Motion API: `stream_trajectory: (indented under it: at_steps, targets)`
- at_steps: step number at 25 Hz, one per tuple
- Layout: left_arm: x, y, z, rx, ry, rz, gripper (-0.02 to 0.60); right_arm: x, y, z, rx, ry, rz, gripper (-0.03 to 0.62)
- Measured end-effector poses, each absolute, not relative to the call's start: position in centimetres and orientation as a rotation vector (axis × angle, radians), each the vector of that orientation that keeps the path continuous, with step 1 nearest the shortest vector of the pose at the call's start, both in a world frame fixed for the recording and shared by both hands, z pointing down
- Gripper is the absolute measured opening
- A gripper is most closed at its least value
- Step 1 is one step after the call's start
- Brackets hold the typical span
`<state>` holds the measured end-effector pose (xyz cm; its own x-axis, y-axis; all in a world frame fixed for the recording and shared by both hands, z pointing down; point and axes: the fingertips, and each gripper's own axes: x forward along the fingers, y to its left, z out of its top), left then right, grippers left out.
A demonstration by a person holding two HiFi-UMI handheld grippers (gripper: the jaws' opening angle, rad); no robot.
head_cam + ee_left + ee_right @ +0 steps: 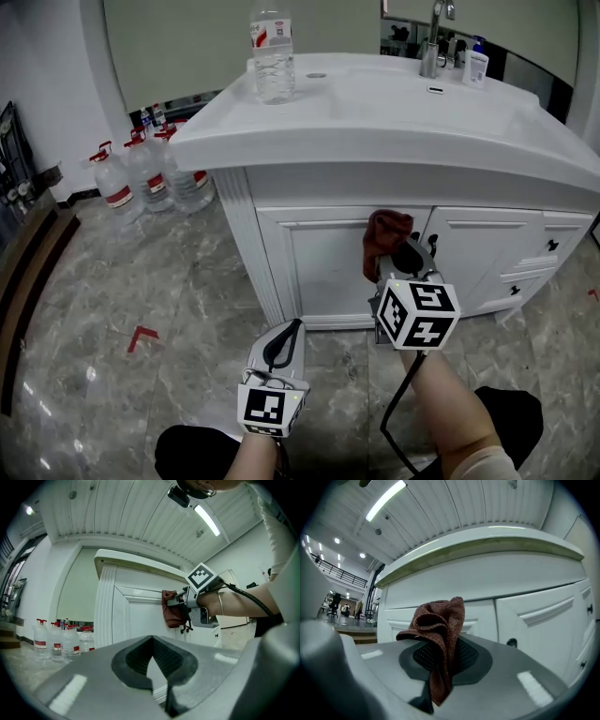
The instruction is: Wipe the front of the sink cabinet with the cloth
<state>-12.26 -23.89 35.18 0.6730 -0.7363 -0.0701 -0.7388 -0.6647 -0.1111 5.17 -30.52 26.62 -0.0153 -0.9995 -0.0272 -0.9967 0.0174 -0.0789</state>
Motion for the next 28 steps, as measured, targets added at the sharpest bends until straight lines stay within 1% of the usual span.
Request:
stream_trajectory:
  at_steps: [4, 8, 12, 16, 19, 21, 24, 28]
  targets:
    - [-11.7, -23.7, 34.6, -2.748, 1.239, 0.072, 0.000, 8.5, -29.5, 26.7, -2.213, 2.147, -0.061, 0.081]
    - [-11.3, -23.7, 33.8, -2.749, 1.242, 0.120, 0.000, 8.2, -28.5, 26.8, -2.216, 2.176, -0.025, 0.081]
    - [-11.7, -23.9, 34.9, -2.750, 1.253, 0.094, 0.000, 4.5, -28.4, 28.1, -2.163, 2.272, 0.003, 0.081]
    - [-12.5, -24.0, 34.7, -2.746, 1.251, 0.112, 0.000, -0.8, -29.8, 29.4, -2.063, 2.358, -0.010, 0.081]
    - [-14.2, -24.3, 34.6, -2.721, 1.301, 0.098, 0.000, -4.9, -30.9, 30.8, -1.975, 2.423, -0.064, 0.081]
    - [-15.7, -24.9, 34.0, -2.724, 1.358, 0.142, 0.000, -7.1, -31.7, 31.2, -1.931, 2.450, -0.076, 0.081]
    - [-17.1, -25.5, 33.6, -2.729, 1.404, 0.191, 0.000, -9.6, -32.8, 31.7, -1.875, 2.486, -0.085, 0.081]
    - [-17.7, -25.8, 34.4, -2.705, 1.408, 0.138, 0.000, -11.4, -33.7, 32.1, -1.843, 2.496, -0.113, 0.081]
